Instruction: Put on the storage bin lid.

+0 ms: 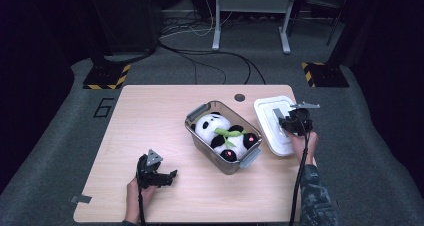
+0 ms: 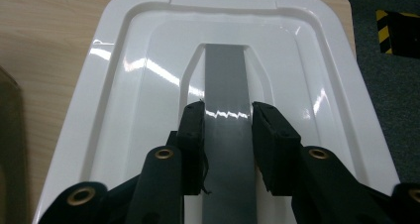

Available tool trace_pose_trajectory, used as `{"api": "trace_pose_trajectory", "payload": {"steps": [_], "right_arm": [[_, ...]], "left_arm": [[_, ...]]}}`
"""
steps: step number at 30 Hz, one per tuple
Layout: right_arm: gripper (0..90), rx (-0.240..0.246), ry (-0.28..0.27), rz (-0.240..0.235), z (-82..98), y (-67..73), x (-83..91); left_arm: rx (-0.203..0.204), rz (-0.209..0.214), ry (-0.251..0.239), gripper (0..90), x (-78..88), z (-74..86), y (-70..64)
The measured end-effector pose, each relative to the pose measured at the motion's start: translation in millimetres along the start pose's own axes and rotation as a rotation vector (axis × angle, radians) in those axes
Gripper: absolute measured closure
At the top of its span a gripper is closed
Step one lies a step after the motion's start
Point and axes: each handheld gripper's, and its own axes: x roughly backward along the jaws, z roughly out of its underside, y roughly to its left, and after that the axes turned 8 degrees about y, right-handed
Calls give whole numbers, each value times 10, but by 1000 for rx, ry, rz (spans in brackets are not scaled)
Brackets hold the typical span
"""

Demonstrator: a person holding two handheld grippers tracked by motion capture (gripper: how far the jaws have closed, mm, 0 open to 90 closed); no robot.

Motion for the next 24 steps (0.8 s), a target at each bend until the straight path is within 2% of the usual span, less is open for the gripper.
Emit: {"api": "trace_pose_trajectory", "payload": {"steps": [5,12,20,24], "right_arm": [[666,17,-15,13,-94,21,128],[665,35,-40,6,-208,91,310],[666,44,-74,-41,-344,218,518],[665,73,-88,-61,-402,335,623]], "left_arm": [[-6,0,4,89,3,0,4],[-6,0,4,89,3,0,4],[-4,-2,-5,89,-4,3,0],[-3,-2,-6,90,-3,5,-4]]}}
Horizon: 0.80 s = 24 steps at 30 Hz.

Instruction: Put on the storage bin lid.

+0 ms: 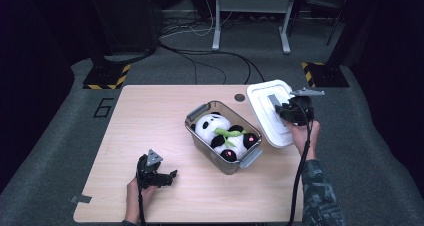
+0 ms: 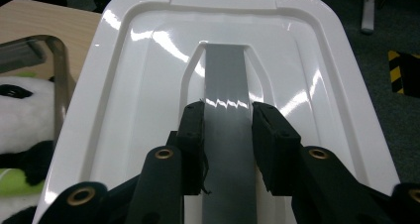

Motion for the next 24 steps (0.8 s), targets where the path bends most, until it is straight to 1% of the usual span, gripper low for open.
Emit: {"api": "trace_pose_trajectory", "payload": {"steps": [7,10,16,21,24], "right_arm": [[665,58,-19,-38,-146,265,132],[665,93,-22,-51,-181,386,158],[665,139,-17,-78,-219,568,158],[665,154,-15,-114,-222,685,159],[665,180,-7,-122,-226,756,141]], "left_arm": [[-3,2,4,90,4,0,2],[-4,2,5,90,3,1,2],[-6,3,3,89,1,-1,4],[-3,5,6,90,3,0,1],[-7,3,3,89,1,-2,5]]}}
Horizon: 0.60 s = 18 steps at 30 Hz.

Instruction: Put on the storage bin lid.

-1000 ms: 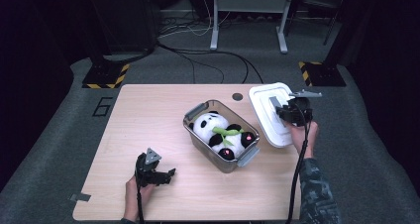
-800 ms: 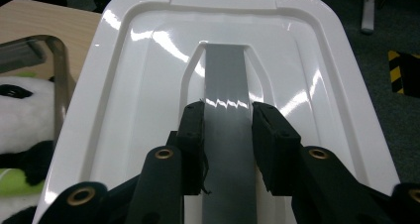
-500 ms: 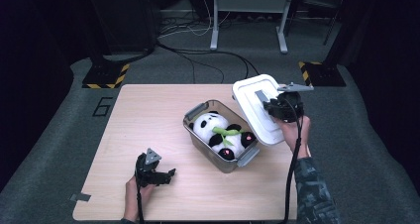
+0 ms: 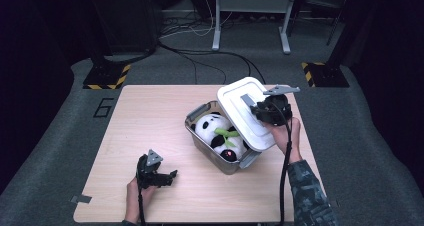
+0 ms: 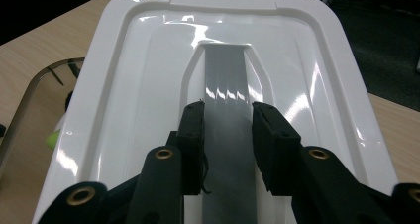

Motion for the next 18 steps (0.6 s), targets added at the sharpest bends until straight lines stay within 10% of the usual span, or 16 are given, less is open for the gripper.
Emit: {"api": "trace_pose_trajectory", "payload": {"steps": [18], "right_arm": [[665,125,53,-106,-94,444,-203]], "left_arm": [[2,2,4,90,2,2,-3]]}}
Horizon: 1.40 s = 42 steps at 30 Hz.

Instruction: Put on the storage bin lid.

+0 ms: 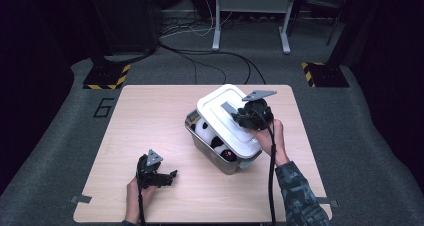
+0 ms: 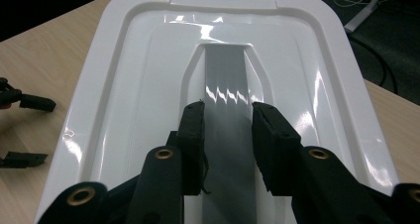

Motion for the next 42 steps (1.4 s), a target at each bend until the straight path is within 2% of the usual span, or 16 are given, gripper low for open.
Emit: {"api": "trace_pose_trajectory", "payload": {"steps": [9,13,17,22,28,30,37,40,41,42], "right_arm": [[665,39,67,-62,-65,170,-264],[665,50,104,-65,-67,207,-371],[665,31,120,-66,-63,209,-436],[664,35,135,-64,-40,229,-477],[667,-13,134,-68,9,258,-514],[667,-9,127,-56,22,273,-514],[663,-2,118,-66,26,251,-512],[631,9,113,-74,25,245,-513],[526,12,116,-90,20,232,-514],[484,13,120,-92,14,236,-512]], "left_arm": [[0,0,0,89,0,0,0],[4,0,-3,90,-2,0,-2],[3,-1,-4,90,-3,0,-1],[3,-1,-4,89,-3,0,-1],[4,-2,-5,90,-3,1,-3],[5,-2,-5,90,-3,1,-3],[4,-2,-4,90,-2,0,-2],[4,-3,-5,90,-2,-1,-1],[2,-1,2,90,3,-3,1],[3,-1,1,90,2,-3,0]]}}
